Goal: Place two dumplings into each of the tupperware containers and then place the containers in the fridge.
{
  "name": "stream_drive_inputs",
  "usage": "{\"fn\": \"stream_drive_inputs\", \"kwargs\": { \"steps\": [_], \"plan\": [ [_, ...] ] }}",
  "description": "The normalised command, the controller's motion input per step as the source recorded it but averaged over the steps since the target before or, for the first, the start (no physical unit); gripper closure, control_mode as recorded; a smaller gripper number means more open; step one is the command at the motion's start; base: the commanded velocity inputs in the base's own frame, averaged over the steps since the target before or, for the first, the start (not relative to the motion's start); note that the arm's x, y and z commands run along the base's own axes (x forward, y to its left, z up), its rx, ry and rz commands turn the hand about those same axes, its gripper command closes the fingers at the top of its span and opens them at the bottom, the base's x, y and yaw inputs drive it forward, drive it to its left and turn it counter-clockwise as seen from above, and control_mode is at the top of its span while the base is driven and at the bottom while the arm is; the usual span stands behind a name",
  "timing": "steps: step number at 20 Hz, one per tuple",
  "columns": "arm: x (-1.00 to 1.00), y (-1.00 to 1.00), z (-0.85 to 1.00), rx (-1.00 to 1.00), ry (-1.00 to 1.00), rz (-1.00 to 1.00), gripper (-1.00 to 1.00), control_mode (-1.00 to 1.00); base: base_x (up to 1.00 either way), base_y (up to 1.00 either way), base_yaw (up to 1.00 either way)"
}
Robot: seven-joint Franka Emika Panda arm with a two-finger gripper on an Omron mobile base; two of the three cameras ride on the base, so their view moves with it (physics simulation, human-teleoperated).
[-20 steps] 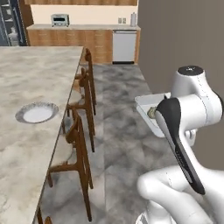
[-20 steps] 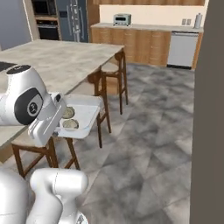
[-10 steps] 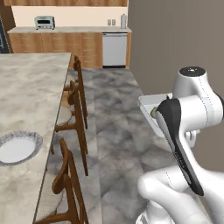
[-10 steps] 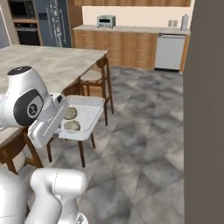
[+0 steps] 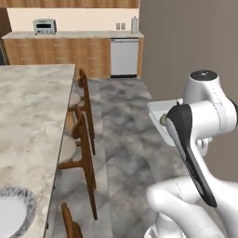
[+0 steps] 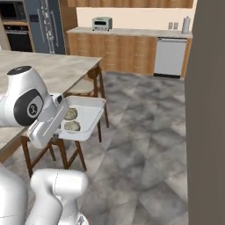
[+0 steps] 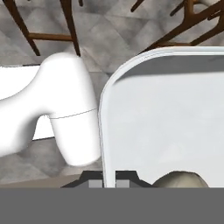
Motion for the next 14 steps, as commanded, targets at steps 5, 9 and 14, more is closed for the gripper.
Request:
{"fn": "stream_drive_inputs", "kwargs": {
  "steps": [5,9,14],
  "plan": [
    [0.0,0.0,0.0,0.0,0.0,0.0,1.0,1.0,1.0,-0.15,0.0],
    [0.0,0.0,0.0,0.0,0.0,0.0,1.0,1.0,1.0,-0.25,0.0],
    [0.0,0.0,0.0,0.0,0.0,0.0,1.0,1.0,1.0,-0.35,0.0]
  ]
}}
